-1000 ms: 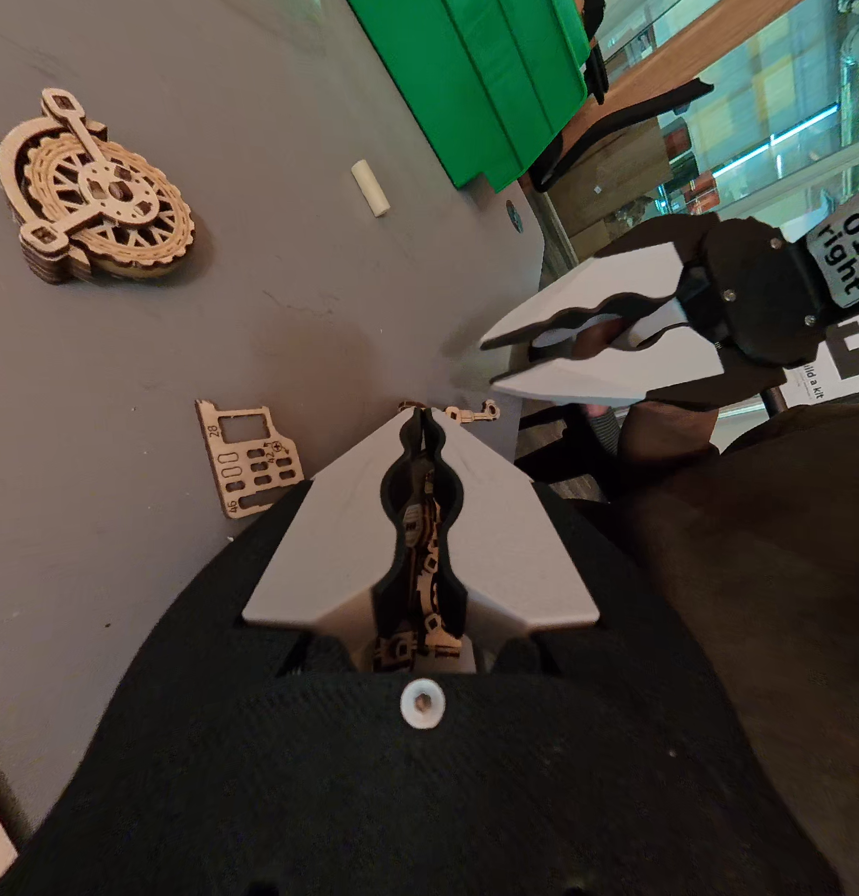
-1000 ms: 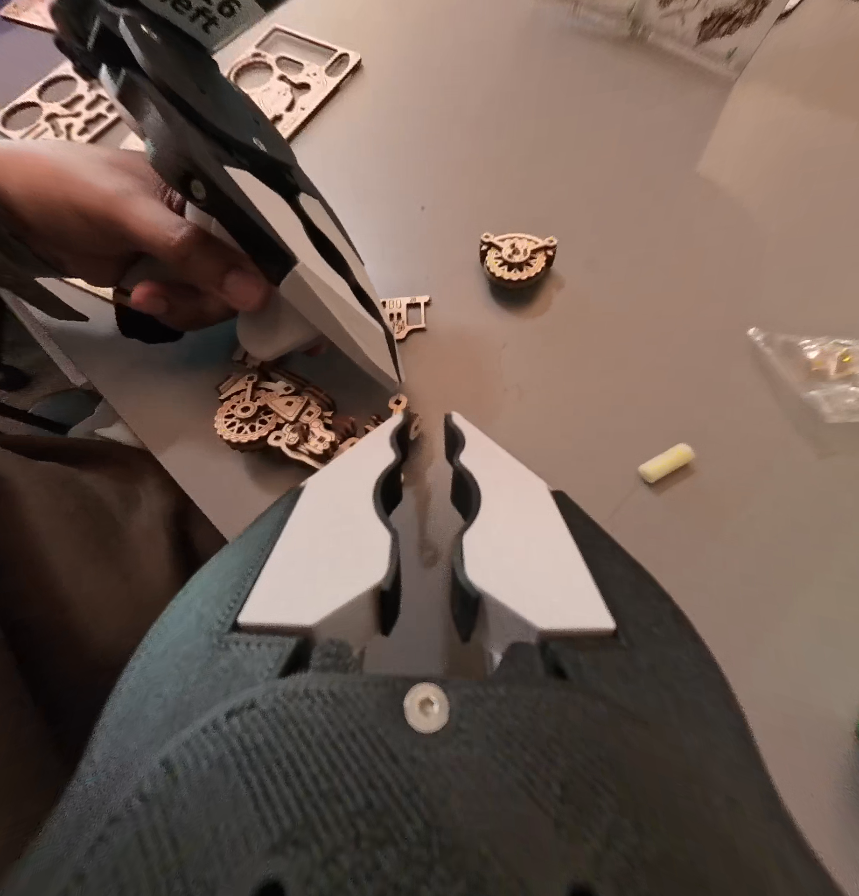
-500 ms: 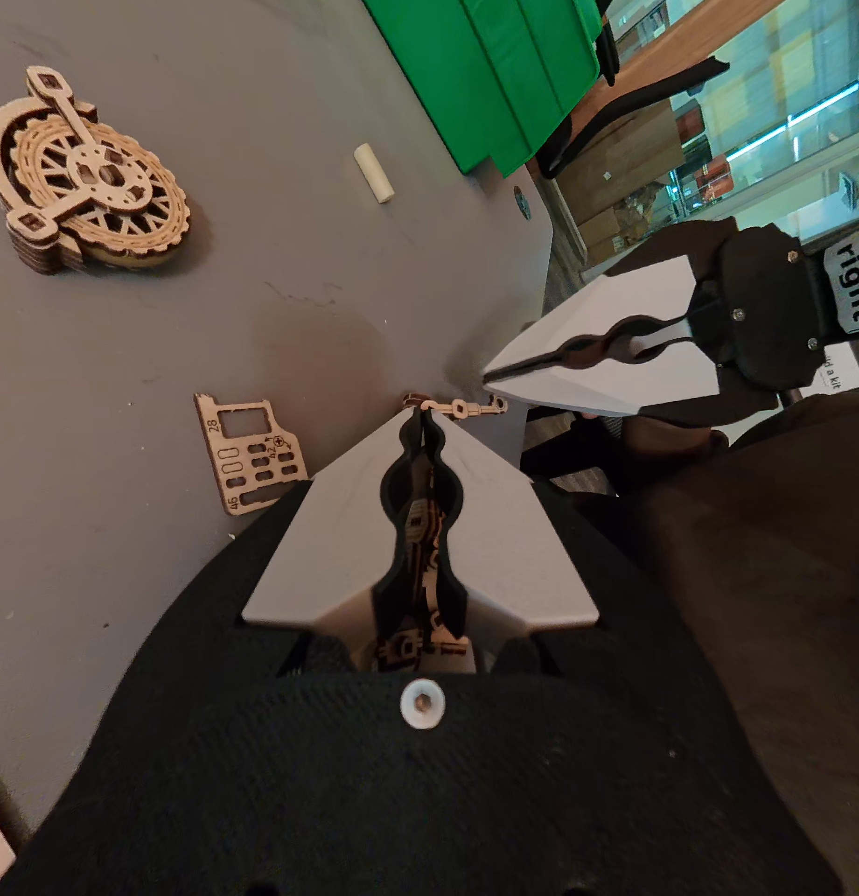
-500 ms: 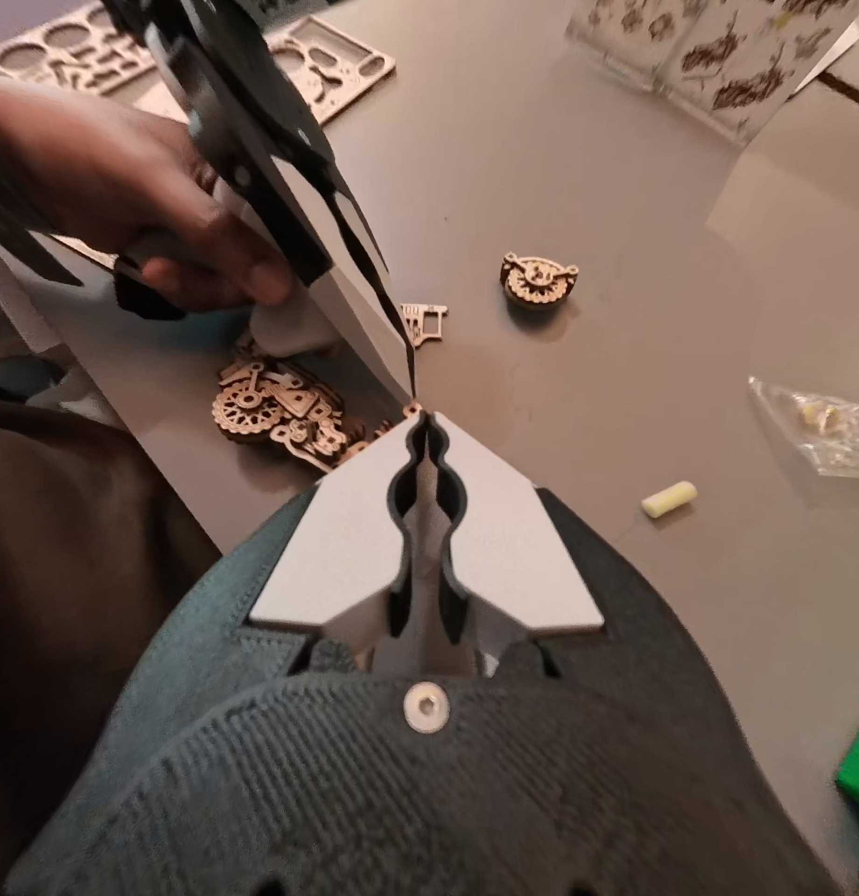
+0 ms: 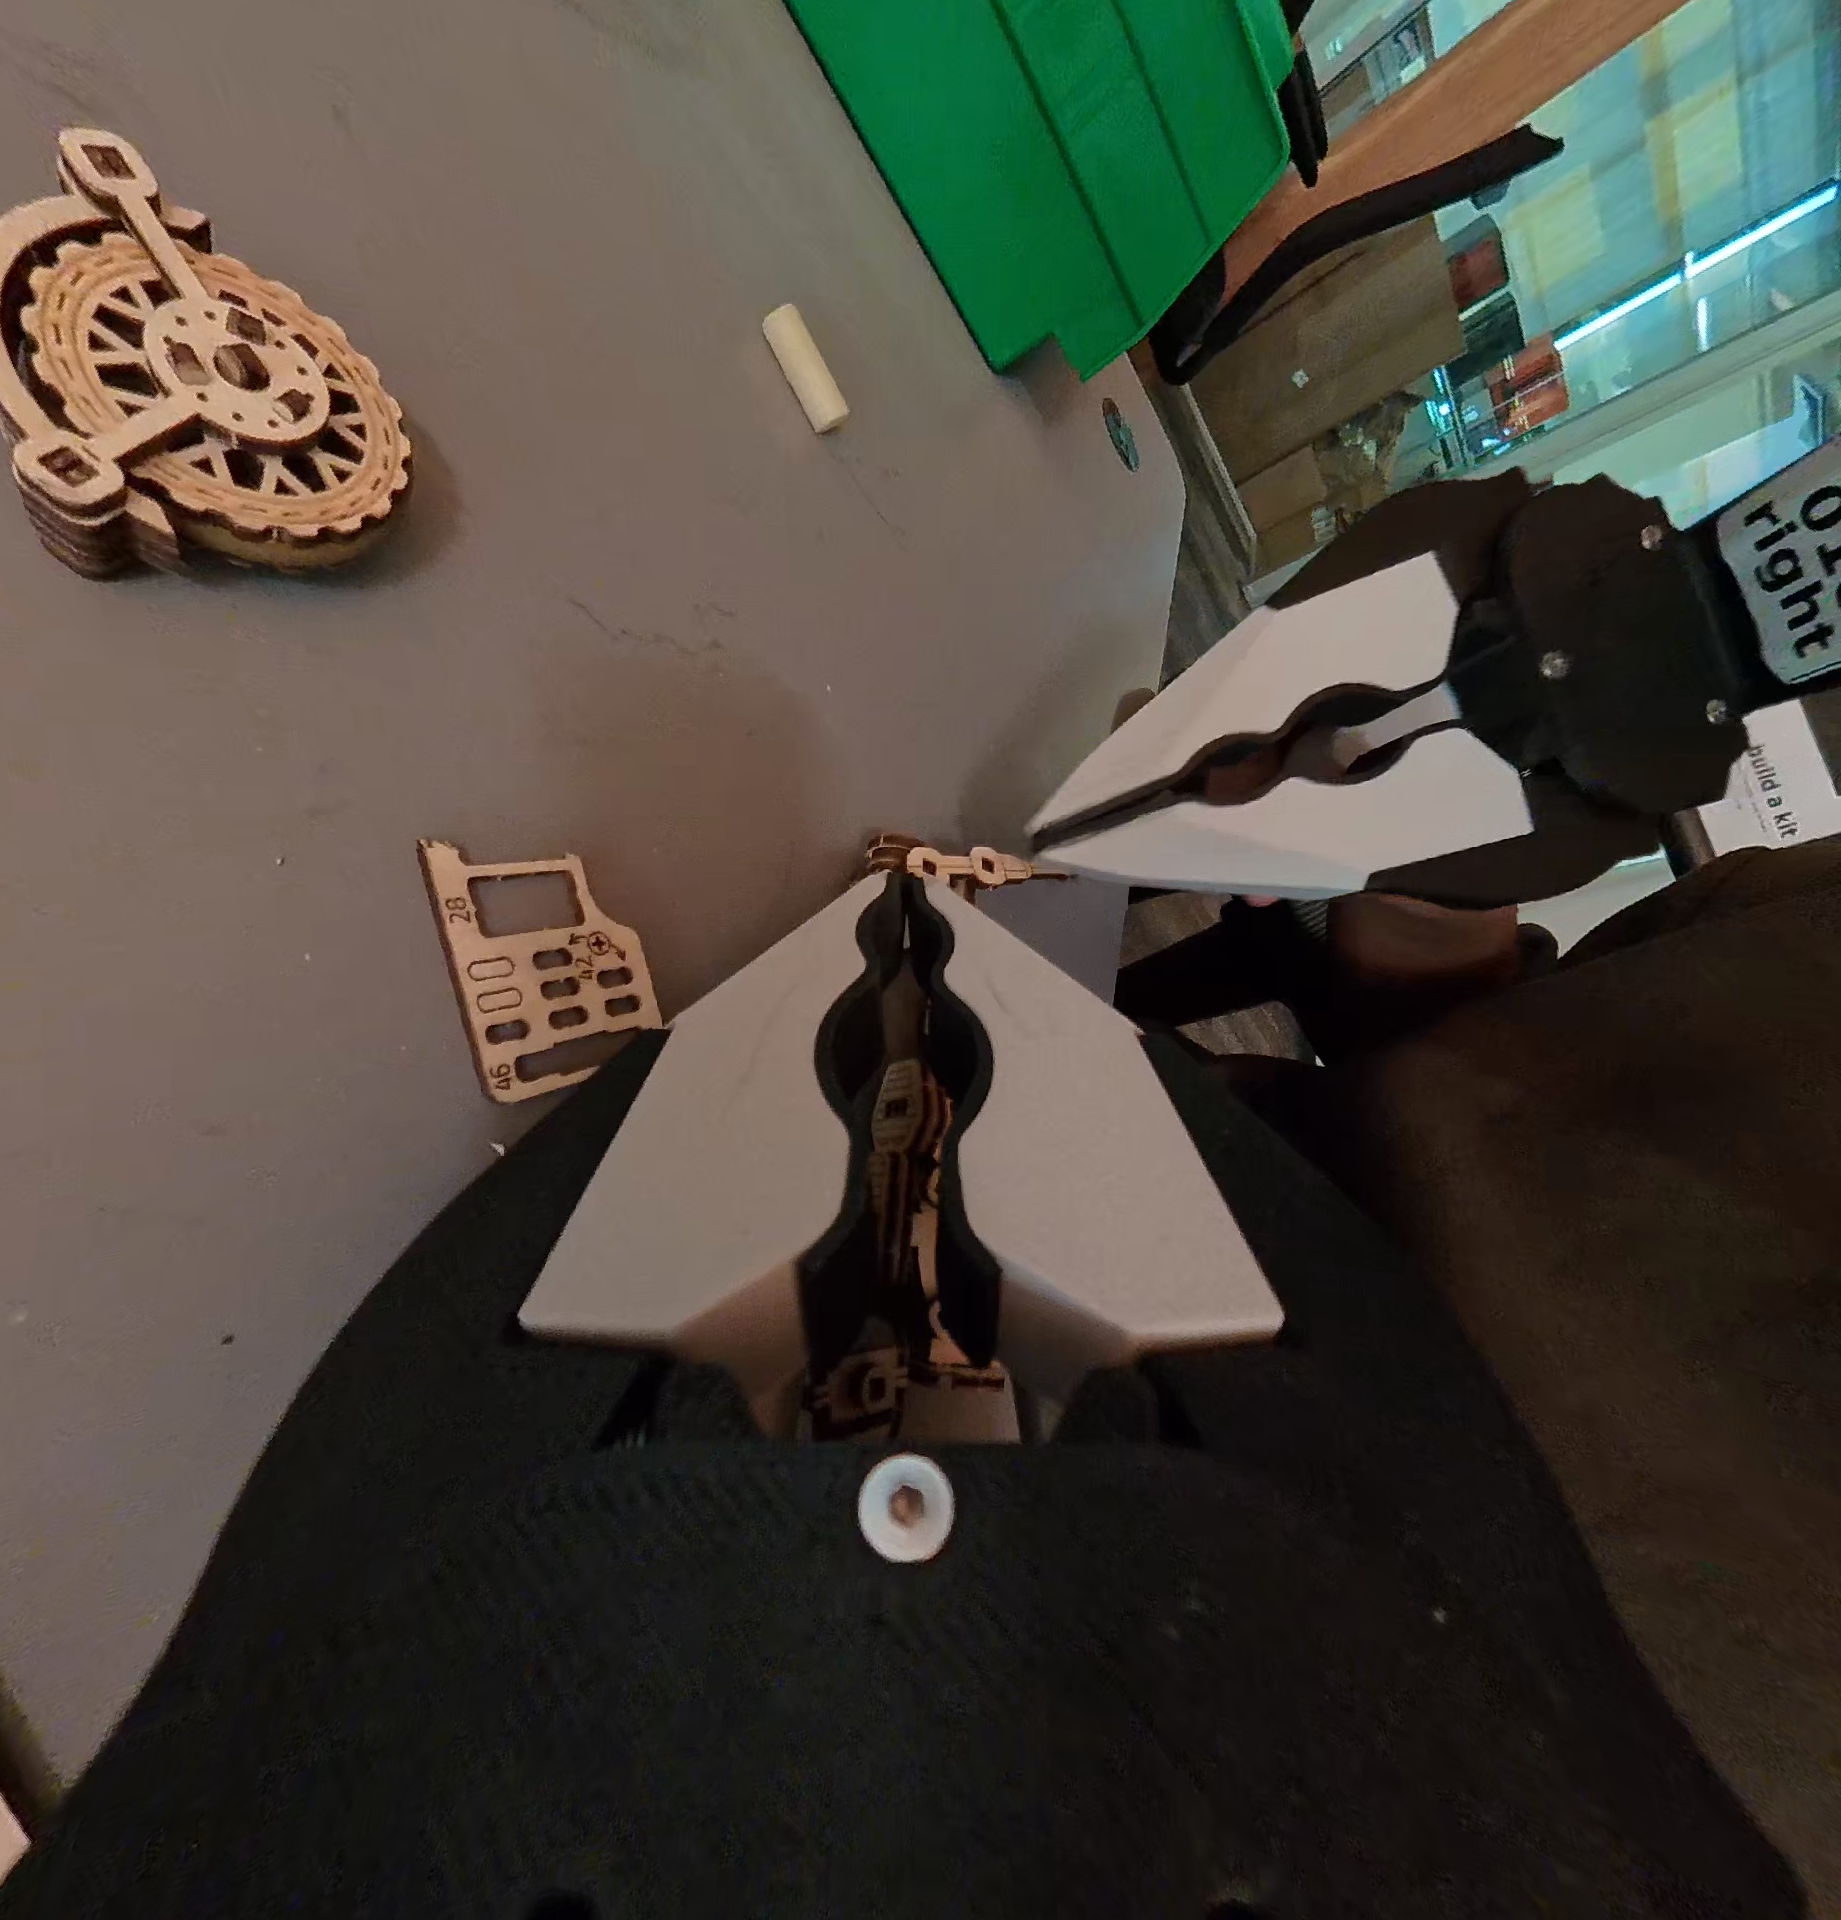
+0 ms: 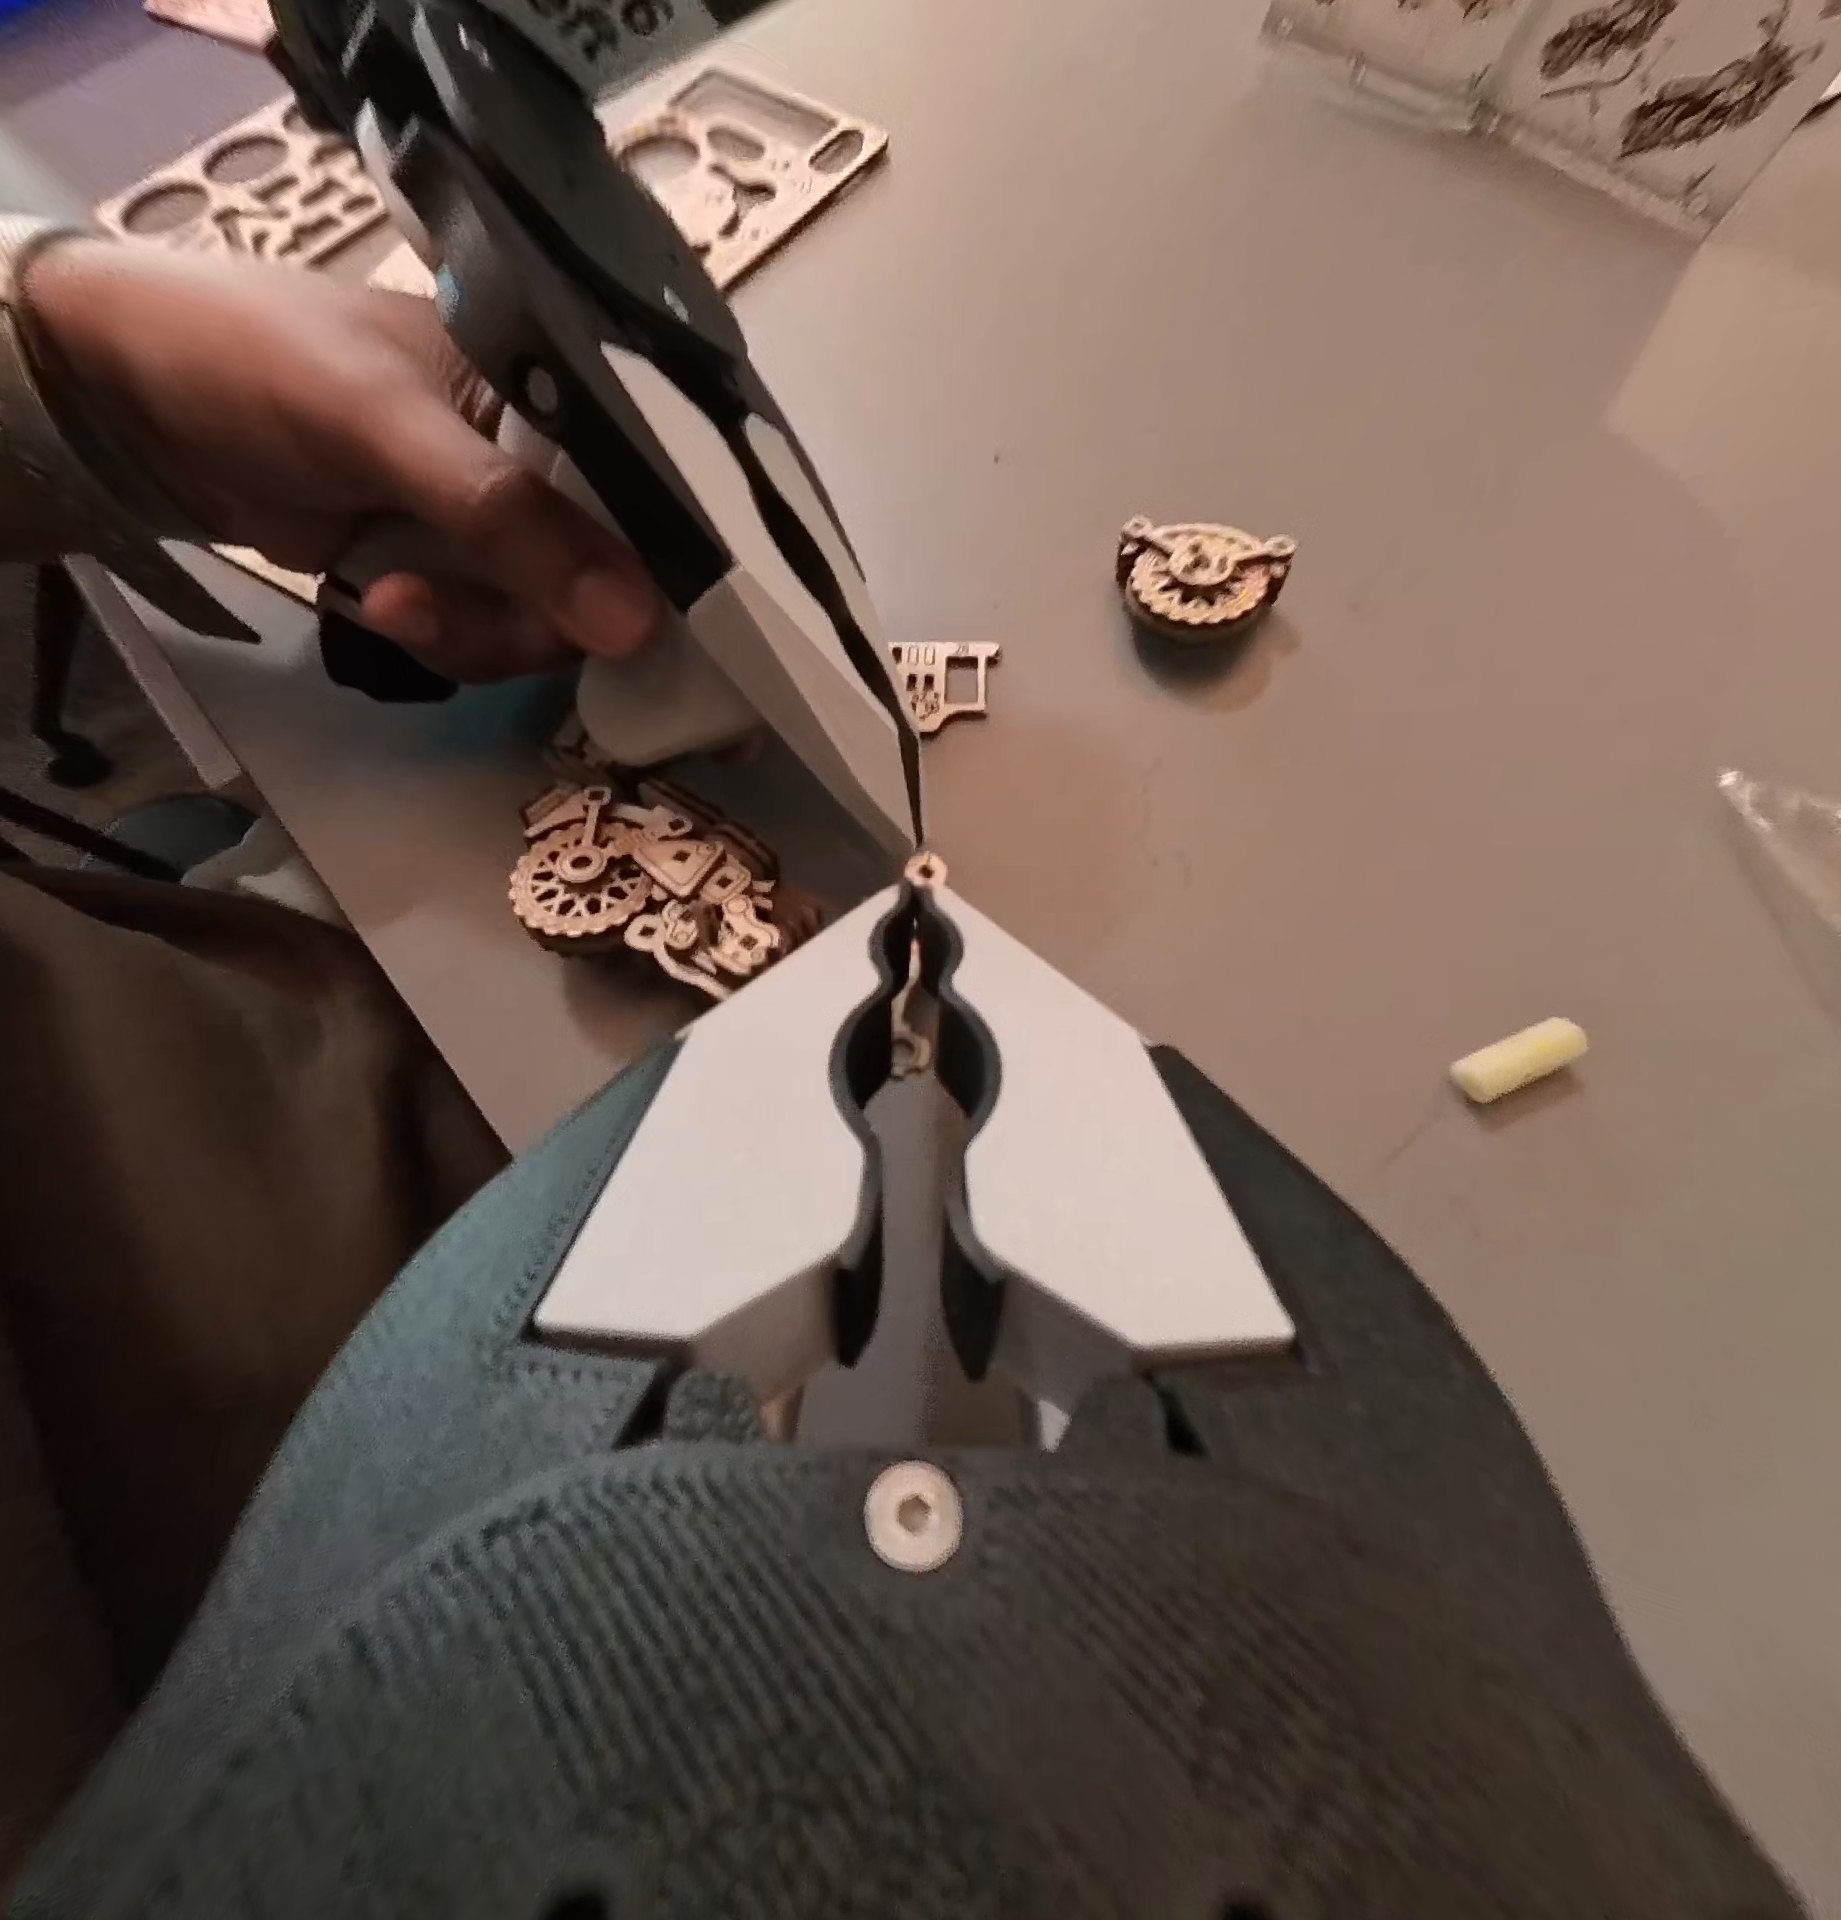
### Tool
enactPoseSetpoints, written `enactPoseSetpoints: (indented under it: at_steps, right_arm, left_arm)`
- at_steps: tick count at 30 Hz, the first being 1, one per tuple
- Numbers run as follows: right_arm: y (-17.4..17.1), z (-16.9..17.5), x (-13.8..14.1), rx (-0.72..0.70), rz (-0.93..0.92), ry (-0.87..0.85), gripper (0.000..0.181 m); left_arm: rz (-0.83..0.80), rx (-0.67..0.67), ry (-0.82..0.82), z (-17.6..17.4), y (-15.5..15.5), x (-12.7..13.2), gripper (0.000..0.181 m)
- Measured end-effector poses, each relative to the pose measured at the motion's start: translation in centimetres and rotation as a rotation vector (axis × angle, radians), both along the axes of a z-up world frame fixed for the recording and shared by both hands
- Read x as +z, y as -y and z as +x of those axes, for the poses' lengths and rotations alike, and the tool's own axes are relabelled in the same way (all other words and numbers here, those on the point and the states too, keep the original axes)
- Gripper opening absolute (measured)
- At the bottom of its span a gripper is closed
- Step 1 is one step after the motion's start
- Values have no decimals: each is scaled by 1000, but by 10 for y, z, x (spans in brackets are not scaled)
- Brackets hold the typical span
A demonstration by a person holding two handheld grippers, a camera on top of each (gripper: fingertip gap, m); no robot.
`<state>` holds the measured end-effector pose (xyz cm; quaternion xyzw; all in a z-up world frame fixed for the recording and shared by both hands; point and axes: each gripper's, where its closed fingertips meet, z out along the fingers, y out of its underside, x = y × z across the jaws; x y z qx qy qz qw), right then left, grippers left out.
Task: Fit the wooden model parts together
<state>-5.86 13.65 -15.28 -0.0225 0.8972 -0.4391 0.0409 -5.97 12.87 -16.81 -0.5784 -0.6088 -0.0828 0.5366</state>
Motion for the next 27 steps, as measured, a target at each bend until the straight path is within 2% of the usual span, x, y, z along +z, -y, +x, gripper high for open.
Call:
enactPoseSetpoints:
  at_steps: [2,10,19,27]
  right_arm:
    - [-2,2,-10,10,46,0,0]
    - [-1,-6,8,-20,-29,-20,0]
    - [0,0,-11,6,41,-30,0]
    - [2,-6,9,-23,-36,-29,0]
  left_arm:
    - [-1,0,1,0,0,0,0]
    - [2,-2,3,0,0,0,0]
    - [8,-3,2,0,-1,1,0]
    - [10,1,2,0,0,1,0]
